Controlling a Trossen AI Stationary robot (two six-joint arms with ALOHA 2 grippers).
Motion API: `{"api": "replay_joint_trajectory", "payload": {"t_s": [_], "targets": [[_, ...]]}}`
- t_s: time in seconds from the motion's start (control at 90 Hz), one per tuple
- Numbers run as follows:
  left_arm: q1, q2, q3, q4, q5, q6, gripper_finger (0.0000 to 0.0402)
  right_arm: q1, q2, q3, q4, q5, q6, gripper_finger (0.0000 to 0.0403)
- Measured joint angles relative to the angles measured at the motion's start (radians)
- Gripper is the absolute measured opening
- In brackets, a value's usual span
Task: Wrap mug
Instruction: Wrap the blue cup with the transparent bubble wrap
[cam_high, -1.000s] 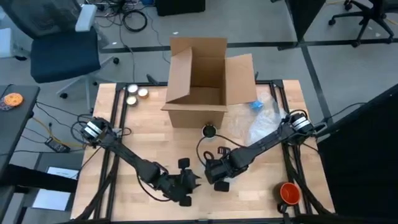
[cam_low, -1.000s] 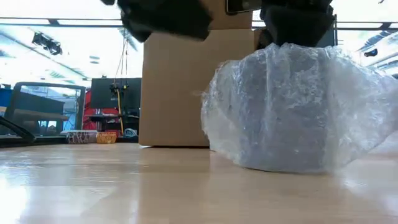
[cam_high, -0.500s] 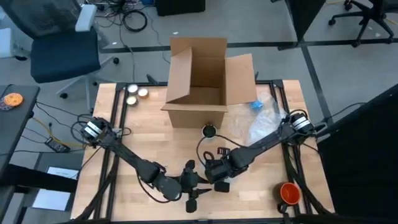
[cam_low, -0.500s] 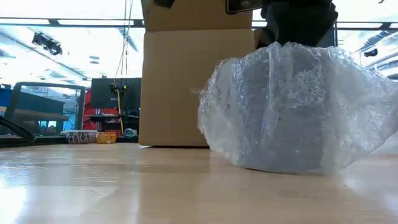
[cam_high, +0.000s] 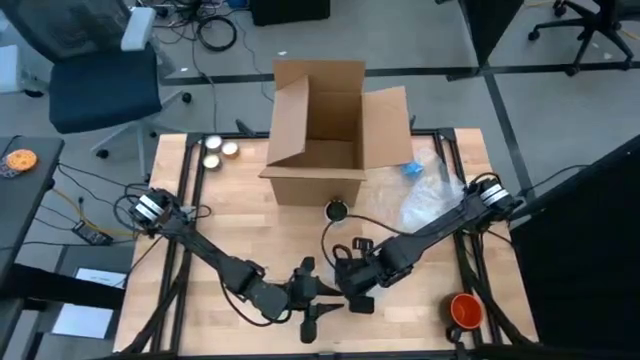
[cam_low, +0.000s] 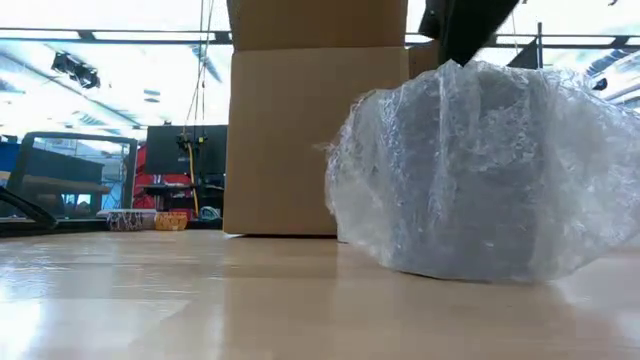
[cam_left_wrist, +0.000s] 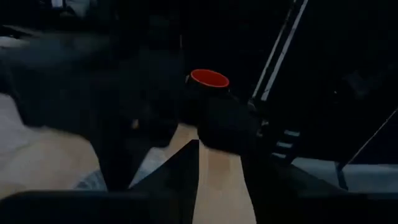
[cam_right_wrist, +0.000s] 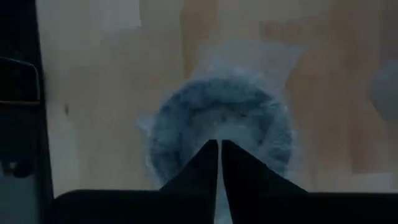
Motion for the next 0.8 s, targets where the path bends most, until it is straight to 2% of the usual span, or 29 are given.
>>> {"api": "replay_joint_trajectory", "payload": {"t_s": [0.8], "targets": [[0.000,0.000,0.000,0.018,0.000,0.000,0.0105,0.001,-0.024,0.003,0.003,0.002,0.000,0.0000]]}}
